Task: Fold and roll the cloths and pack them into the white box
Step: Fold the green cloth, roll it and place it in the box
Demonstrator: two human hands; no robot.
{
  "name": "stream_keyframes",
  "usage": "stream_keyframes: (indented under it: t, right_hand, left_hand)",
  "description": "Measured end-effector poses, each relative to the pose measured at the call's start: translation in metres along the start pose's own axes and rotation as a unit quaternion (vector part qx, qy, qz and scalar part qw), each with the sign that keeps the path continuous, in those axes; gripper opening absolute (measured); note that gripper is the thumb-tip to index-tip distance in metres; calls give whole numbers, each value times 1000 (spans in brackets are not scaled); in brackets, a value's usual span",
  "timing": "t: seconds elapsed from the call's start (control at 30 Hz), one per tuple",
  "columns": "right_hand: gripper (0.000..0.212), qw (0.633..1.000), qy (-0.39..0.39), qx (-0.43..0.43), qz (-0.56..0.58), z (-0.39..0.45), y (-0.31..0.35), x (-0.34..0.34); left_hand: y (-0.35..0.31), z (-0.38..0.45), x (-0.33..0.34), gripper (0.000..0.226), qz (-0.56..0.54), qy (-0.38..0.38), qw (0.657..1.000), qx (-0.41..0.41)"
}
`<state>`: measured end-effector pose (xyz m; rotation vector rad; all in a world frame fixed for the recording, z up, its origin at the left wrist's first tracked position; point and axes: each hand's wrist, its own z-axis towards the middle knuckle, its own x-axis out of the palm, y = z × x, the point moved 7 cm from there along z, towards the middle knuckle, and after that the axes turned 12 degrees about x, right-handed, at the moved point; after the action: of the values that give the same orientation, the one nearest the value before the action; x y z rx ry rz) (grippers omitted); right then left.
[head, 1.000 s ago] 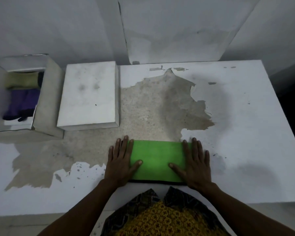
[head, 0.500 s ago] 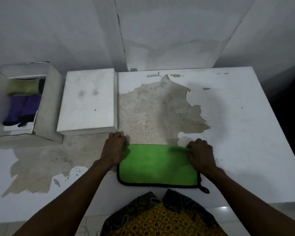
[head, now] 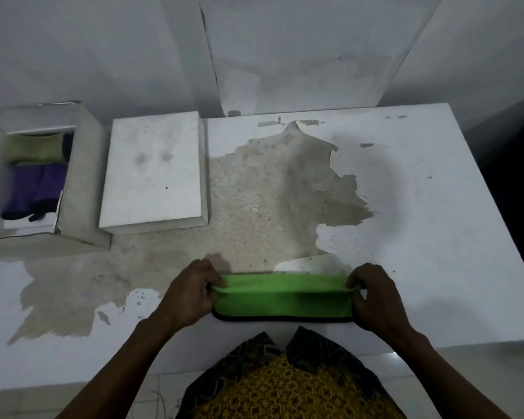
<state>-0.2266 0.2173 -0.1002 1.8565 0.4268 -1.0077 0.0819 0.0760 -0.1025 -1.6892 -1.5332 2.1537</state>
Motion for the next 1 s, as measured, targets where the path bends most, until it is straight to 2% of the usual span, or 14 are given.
stream_keyframes:
  t: [0.23, 0.33, 0.5, 0.63, 0.73, 0.8, 0.83, 0.93, 1.0]
  right_hand:
    - [36, 997, 51, -8, -61, -22, -6, 15]
    - [36, 995, 50, -11, -83, -23, -10, 20]
    - [32, 991, 47, -27, -124, -24, -13, 25]
    - [27, 989, 47, -13, -138, -24, -16, 26]
    - [18, 987, 35, -5, -154, -22, -9, 25]
    - [17, 987, 18, -6, -162, -20, 4, 25]
    - [18, 987, 8, -7, -158, -19, 12, 26]
    - [23, 992, -17, -16, -123, -15, 45, 33]
    - [31, 993, 0, -45, -110, -15, 66, 47]
  left_hand:
    - [1, -16, 21, 19, 45, 81, 995, 21]
    - [0, -18, 28, 23, 61, 103, 992, 41]
    - [-2, -20, 35, 12, 86, 128, 985, 75]
    - [1, -19, 33, 14, 100, 146, 983, 47]
    - [3, -13, 35, 29, 118, 182, 976, -10]
    - [-5, -6, 29, 37, 137, 162, 977, -36]
    - [-13, -1, 24, 38, 150, 127, 980, -32]
    - [-52, 19, 18, 26, 154, -5, 988, 30]
    - [-75, 32, 34, 23, 125, -25, 990, 57]
